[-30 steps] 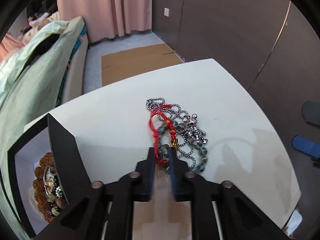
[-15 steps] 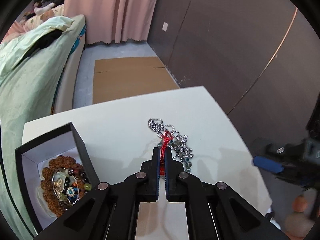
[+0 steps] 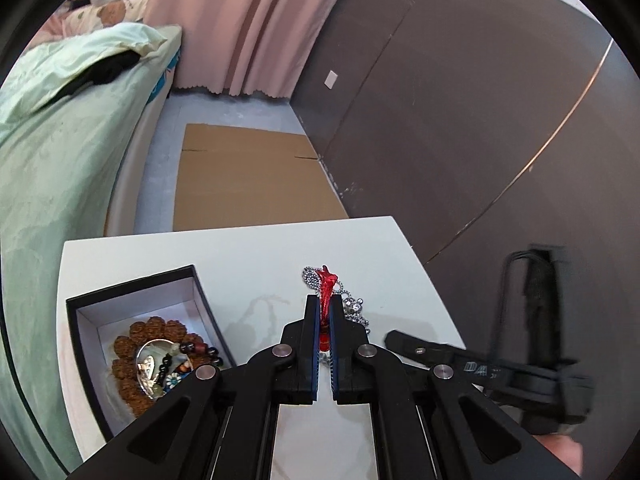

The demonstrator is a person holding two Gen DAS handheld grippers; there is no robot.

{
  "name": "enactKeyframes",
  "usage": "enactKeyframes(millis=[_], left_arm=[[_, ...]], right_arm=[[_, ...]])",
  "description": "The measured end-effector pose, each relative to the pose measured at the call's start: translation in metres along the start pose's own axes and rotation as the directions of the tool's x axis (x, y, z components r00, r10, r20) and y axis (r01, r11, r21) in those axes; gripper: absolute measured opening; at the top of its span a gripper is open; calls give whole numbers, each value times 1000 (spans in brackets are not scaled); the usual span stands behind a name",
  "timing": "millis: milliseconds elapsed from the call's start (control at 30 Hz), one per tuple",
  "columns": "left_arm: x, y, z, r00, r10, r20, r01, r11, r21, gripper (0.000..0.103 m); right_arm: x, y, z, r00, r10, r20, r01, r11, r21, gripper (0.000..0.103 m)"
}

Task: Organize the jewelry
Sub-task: 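Drop red string bracelet in box with left gripper while right gripper grasps green bead bracelet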

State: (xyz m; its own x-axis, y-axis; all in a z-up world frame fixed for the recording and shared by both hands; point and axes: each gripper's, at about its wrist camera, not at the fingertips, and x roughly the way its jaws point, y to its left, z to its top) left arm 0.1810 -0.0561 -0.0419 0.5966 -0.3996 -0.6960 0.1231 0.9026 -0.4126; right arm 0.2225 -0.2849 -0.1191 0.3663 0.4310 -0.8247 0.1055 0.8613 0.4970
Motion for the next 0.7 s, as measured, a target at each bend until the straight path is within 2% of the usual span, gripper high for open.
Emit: enactKeyframes(millis=[333,567,633,700], left_arm=[[-27,29,5,999,-39,24,40,998,-57,3],[-44,39,4,998,-39,51,42,997,-64,3],[-47,42,3,998,-35,53,39,997,-67,4],[-49,43,1,998,-33,54,37,997,-71,4]], right_arm=[[31,17,-5,998,-50,-49,48,998,-43,46],[28,22,-9,994,-107,-14,106,990,-93,43],[27,24,-11,990,-139,-3,138,984,-114,37],[26,25,-13,983,-183,15,184,973,-140,23]])
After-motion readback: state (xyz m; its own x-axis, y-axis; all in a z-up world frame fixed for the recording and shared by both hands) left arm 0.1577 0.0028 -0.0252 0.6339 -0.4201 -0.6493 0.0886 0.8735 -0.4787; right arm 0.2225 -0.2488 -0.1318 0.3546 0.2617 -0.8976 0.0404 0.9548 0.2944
